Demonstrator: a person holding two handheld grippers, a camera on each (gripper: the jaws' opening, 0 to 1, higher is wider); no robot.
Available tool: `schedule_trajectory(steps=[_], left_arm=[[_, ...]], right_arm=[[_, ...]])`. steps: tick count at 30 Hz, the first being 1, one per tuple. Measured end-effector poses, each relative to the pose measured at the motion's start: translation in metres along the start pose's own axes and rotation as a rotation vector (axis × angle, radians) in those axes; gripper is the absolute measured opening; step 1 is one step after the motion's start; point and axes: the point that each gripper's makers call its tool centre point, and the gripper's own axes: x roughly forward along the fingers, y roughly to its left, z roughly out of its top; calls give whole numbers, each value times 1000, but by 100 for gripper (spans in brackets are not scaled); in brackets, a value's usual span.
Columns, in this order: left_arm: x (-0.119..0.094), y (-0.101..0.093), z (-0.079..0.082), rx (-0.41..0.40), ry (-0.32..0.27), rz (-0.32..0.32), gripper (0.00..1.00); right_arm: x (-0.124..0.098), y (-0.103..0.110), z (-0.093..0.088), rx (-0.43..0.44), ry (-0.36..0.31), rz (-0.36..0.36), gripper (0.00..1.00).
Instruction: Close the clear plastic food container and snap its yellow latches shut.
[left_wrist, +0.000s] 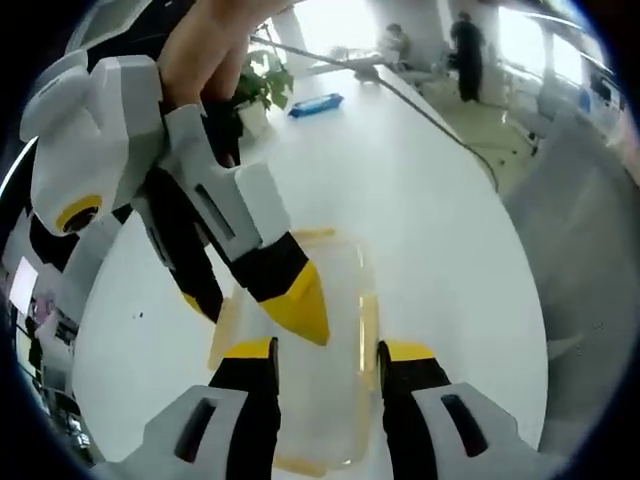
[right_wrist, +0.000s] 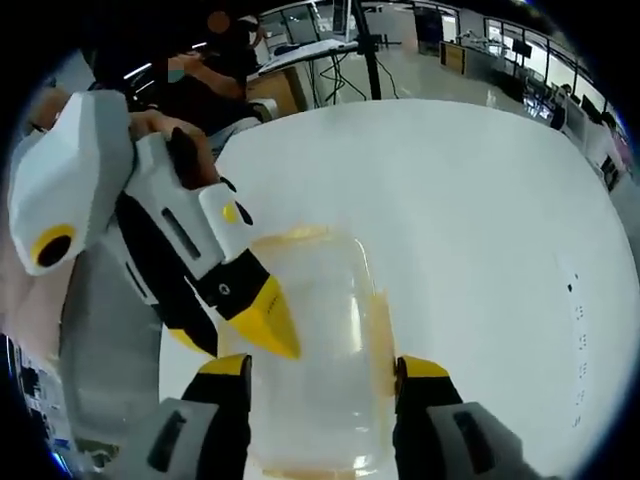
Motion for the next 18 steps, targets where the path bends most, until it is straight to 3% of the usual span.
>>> schedule_trajectory(steps=[7, 12, 18], left_arm=[[1, 0, 1, -2, -2, -12, 37], [2, 1, 2, -13, 36, -12, 37], [2, 2, 1, -47, 37, -21, 36]], right_arm=[[5, -2, 2, 17, 41, 55, 56], [7, -2, 1, 27, 55, 113, 55], [9, -1, 2, 25, 76, 137, 54]])
